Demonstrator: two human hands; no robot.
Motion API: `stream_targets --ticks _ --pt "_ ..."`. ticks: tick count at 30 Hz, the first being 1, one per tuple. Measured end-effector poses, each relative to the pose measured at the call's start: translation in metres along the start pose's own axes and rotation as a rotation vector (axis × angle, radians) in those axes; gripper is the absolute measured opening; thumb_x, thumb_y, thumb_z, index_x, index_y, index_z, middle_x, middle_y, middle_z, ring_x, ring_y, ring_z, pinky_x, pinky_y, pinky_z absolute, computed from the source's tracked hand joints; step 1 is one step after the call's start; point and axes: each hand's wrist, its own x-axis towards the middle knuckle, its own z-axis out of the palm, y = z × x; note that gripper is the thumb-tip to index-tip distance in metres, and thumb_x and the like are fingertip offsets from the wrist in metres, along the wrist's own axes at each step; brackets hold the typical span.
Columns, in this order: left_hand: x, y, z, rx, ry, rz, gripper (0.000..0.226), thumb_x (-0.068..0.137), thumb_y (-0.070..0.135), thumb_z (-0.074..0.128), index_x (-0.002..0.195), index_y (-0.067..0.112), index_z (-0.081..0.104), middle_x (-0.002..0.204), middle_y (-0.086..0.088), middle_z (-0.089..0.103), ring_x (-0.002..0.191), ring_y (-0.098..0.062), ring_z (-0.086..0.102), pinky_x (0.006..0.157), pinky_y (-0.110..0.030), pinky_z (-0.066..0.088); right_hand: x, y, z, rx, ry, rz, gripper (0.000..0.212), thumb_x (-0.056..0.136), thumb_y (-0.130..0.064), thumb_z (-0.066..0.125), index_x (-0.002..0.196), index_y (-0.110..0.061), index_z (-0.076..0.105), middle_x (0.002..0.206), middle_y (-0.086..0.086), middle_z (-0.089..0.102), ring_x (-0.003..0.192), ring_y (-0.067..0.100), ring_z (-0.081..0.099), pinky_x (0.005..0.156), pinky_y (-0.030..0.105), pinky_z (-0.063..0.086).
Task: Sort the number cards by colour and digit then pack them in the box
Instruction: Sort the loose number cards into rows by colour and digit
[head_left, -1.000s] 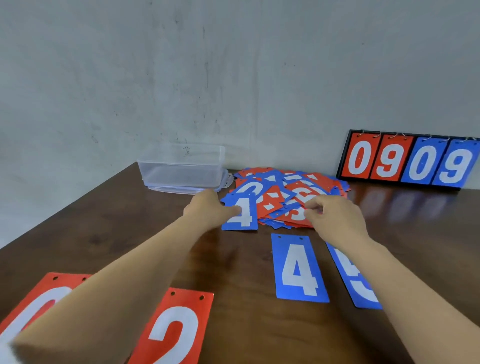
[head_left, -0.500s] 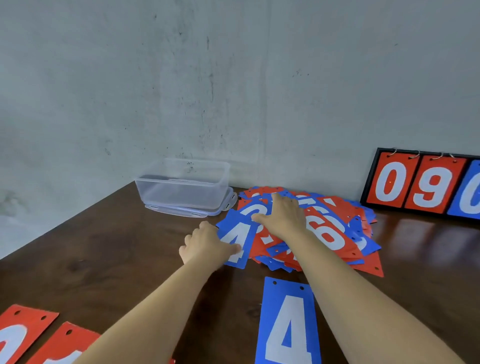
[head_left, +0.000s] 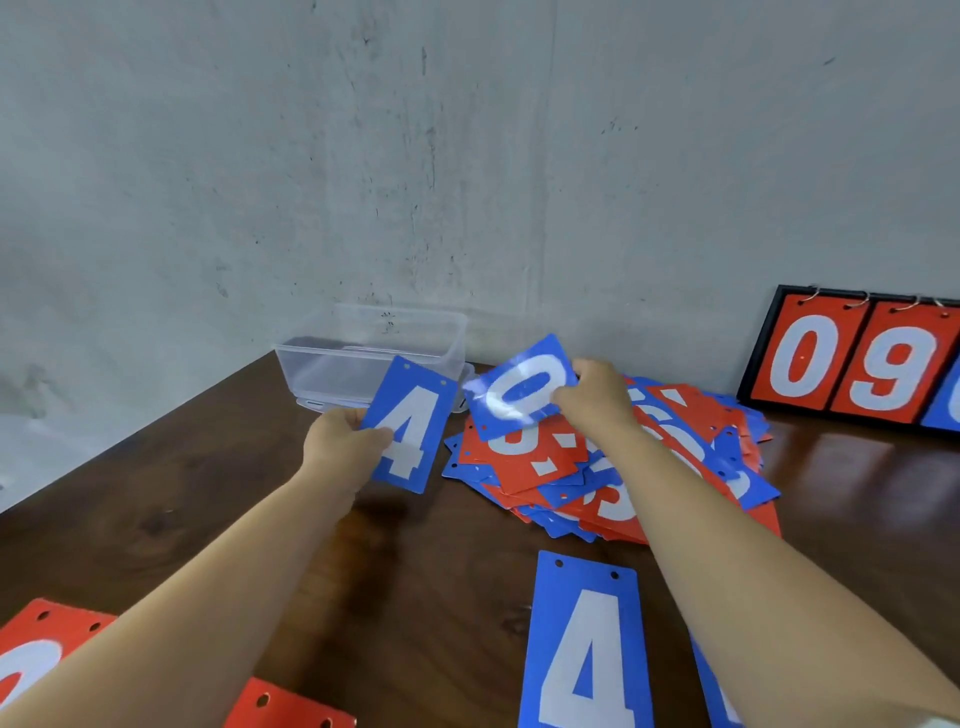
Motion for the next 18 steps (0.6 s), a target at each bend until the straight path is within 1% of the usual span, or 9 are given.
stream_targets --ticks 1,4,6,8,9,12,14,16,18 --pt "0.0 0.002 -0.002 -0.003 -0.003 0.011 0.008 0.093 0.015 0.062 0.089 0.014 0.055 0.091 -0.003 0.061 0.078 -0.015 0.06 0.057 -0.024 0.045 -0.002 -0.003 -0.01 0.103 0.004 0.037 0.016 0.078 0.0 0.058 0.068 -0.011 0.057 0.065 0.001 0.057 0.068 0.025 0.057 0.054 0.027 0.042" --pt "-0.007 0.008 -0.004 -0.002 -0.009 0.034 0.012 0.092 0.014 0.062 0.102 0.012 0.055 0.101 -0.007 0.061 0.092 -0.022 0.061 0.069 -0.03 0.05 -0.013 -0.009 -0.04 0.3 0.023 0.168 0.012 0.073 -0.006 0.066 0.067 -0.002 0.056 0.06 0.006 0.05 0.054 0.023 0.047 0.048 0.022 0.037" --pt "-0.015 0.011 -0.003 -0.023 -0.052 0.046 0.006 0.09 0.01 0.063 0.094 0.012 0.059 0.102 -0.01 0.066 0.094 -0.026 0.064 0.081 -0.037 0.053 -0.028 -0.014 -0.059 0.43 0.006 0.206 0.018 0.071 -0.014 0.067 0.078 0.002 0.062 0.061 0.01 0.057 0.054 0.024 0.053 0.051 0.025 0.04" --pt "-0.028 0.015 -0.002 -0.034 -0.108 0.06 0.01 0.088 0.007 0.064 0.082 0.015 0.06 0.101 -0.013 0.068 0.092 -0.028 0.066 0.086 -0.041 0.054 -0.046 -0.019 -0.078 0.55 -0.005 0.203 0.012 0.084 -0.016 0.059 0.085 -0.005 0.063 0.065 0.011 0.066 0.054 0.023 0.062 0.047 0.022 0.041" --pt "-0.034 0.016 -0.001 -0.034 -0.14 0.063 0.013 0.088 0.007 0.063 0.08 0.016 0.06 0.1 -0.013 0.069 0.089 -0.027 0.066 0.084 -0.04 0.055 -0.055 -0.019 -0.087 0.572 0.0 0.204 0.013 0.091 -0.016 0.052 0.084 -0.009 0.061 0.064 0.01 0.066 0.051 0.019 0.061 0.044 0.021 0.038" --pt "-0.055 0.018 0.003 -0.02 -0.233 0.071 0.009 0.089 0.01 0.063 0.081 0.015 0.063 0.091 -0.007 0.069 0.075 -0.019 0.065 0.065 -0.031 0.053 -0.079 -0.017 -0.111 0.577 0.085 0.207 0.023 0.098 -0.021 0.042 0.083 -0.012 0.056 0.064 0.006 0.061 0.041 0.01 0.049 0.04 0.019 0.033" --pt "-0.071 0.018 0.008 -0.076 -0.28 0.013 0.002 0.09 0.012 0.063 0.092 0.01 0.063 0.092 -0.008 0.07 0.081 -0.023 0.068 0.071 -0.037 0.057 -0.094 -0.012 -0.123 0.551 0.155 0.222 0.018 0.098 -0.023 0.044 0.088 -0.012 0.054 0.066 0.004 0.055 0.04 0.007 0.045 0.037 0.015 0.033" --pt "-0.087 0.014 0.012 -0.162 -0.342 -0.067 0.014 0.091 0.009 0.062 0.104 0.002 0.063 0.097 -0.013 0.07 0.089 -0.028 0.068 0.078 -0.04 0.057 -0.11 -0.006 -0.134 0.523 0.185 0.239 0.01 0.095 -0.021 0.051 0.092 -0.012 0.054 0.068 0.004 0.054 0.045 0.009 0.047 0.041 0.018 0.035" --pt "-0.103 0.011 0.015 -0.217 -0.457 -0.105 0.021 0.091 0.004 0.061 0.11 -0.005 0.062 0.107 -0.019 0.07 0.097 -0.032 0.068 0.075 -0.037 0.059 -0.127 0.001 -0.143 0.525 0.17 0.248 0.008 0.089 -0.016 0.06 0.093 -0.011 0.057 0.075 0.008 0.063 0.05 0.011 0.057 0.045 0.02 0.037"
